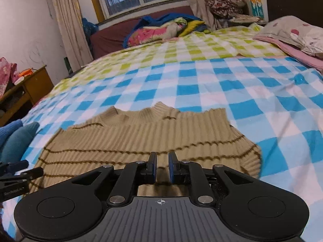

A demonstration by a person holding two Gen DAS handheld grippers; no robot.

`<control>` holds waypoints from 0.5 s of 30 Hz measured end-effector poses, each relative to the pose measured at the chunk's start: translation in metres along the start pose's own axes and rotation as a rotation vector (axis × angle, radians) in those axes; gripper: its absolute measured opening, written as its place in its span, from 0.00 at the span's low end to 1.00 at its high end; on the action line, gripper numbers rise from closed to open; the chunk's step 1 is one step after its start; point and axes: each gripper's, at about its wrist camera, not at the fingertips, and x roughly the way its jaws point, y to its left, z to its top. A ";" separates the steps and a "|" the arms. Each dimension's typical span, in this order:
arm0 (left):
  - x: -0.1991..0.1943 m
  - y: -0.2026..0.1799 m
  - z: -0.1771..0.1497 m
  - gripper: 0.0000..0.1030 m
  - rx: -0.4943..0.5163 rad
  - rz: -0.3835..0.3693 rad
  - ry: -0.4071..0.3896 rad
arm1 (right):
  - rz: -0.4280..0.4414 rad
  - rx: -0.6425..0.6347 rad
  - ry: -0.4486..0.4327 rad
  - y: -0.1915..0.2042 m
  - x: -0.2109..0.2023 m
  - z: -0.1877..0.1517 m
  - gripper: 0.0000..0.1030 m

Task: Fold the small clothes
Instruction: 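Grasp the folded sweater edge with the right tool and straighten it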

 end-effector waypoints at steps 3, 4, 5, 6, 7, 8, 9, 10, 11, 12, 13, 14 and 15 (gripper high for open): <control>-0.004 -0.009 -0.002 0.56 0.011 0.000 0.013 | -0.004 0.001 0.015 -0.004 0.002 -0.004 0.13; -0.006 -0.011 -0.003 0.56 0.015 -0.002 0.015 | -0.001 0.006 0.016 -0.005 0.001 -0.003 0.14; -0.007 -0.013 -0.004 0.56 0.018 -0.003 0.017 | 0.004 0.008 0.008 -0.005 -0.003 -0.003 0.14; -0.009 -0.015 -0.004 0.56 0.022 -0.004 0.017 | 0.009 0.010 -0.002 -0.005 -0.006 -0.002 0.14; -0.011 -0.017 -0.004 0.56 0.025 -0.007 0.017 | 0.012 0.011 -0.012 -0.005 -0.009 -0.001 0.14; -0.012 -0.019 -0.004 0.56 0.028 -0.010 0.017 | 0.014 0.011 -0.020 -0.005 -0.011 0.000 0.15; -0.013 -0.021 -0.004 0.56 0.031 -0.012 0.018 | 0.012 0.009 -0.021 -0.006 -0.012 0.000 0.15; -0.015 -0.024 -0.004 0.56 0.037 -0.012 0.018 | 0.004 0.007 -0.016 -0.006 -0.011 0.000 0.15; -0.016 -0.026 -0.003 0.56 0.043 -0.012 0.018 | -0.011 0.005 -0.002 -0.007 -0.009 0.000 0.15; -0.017 -0.029 -0.003 0.56 0.050 -0.012 0.018 | -0.019 0.006 0.019 -0.009 -0.005 -0.002 0.15; -0.019 -0.032 -0.003 0.56 0.059 -0.013 0.016 | -0.015 0.013 0.033 -0.012 -0.001 -0.004 0.15; -0.021 -0.035 -0.002 0.56 0.066 -0.014 0.014 | -0.012 0.020 0.034 -0.013 0.000 -0.005 0.15; -0.023 -0.038 -0.002 0.56 0.072 -0.016 0.012 | -0.009 0.023 0.031 -0.014 -0.002 -0.004 0.15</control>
